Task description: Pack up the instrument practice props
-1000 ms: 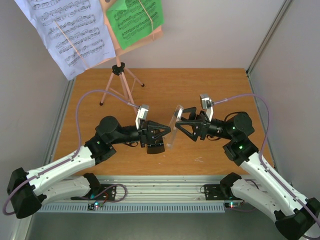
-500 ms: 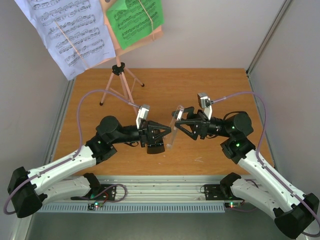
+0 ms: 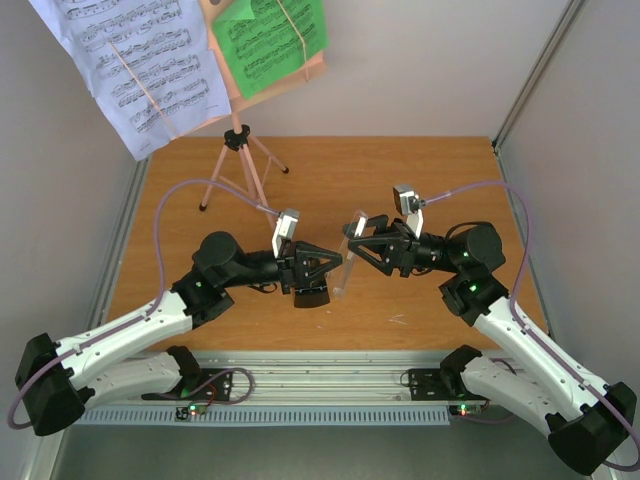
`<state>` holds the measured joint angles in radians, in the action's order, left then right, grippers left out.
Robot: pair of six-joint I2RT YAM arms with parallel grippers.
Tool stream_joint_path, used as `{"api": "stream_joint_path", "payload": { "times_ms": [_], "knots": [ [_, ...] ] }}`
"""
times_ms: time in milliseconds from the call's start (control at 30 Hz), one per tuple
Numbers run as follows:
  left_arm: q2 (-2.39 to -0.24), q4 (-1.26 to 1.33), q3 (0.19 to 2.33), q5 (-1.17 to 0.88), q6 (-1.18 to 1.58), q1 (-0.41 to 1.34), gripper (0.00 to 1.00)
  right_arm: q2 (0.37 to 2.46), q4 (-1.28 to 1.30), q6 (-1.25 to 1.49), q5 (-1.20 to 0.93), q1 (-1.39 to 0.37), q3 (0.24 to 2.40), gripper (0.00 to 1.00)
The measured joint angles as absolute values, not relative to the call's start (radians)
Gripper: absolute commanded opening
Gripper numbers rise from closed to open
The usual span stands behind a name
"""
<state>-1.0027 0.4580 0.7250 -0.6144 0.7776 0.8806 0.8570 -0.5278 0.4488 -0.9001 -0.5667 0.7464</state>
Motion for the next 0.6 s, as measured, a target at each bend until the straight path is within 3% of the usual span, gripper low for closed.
{"api": "stream_joint_path", "payload": {
  "times_ms": [133, 600],
  "knots": [
    [-1.003, 0.459, 0.725, -0.614, 0.778, 0.880, 0.00, 0.858, -0.532, 0.452, -0.902, -0.567, 0.746, 0.70],
    [-1.003, 0.460, 0.725, -0.606, 0.778, 0.880, 0.01, 0.870, -0.539, 0.455, -0.918, -0.571, 0.746, 0.66]
  ]
}}
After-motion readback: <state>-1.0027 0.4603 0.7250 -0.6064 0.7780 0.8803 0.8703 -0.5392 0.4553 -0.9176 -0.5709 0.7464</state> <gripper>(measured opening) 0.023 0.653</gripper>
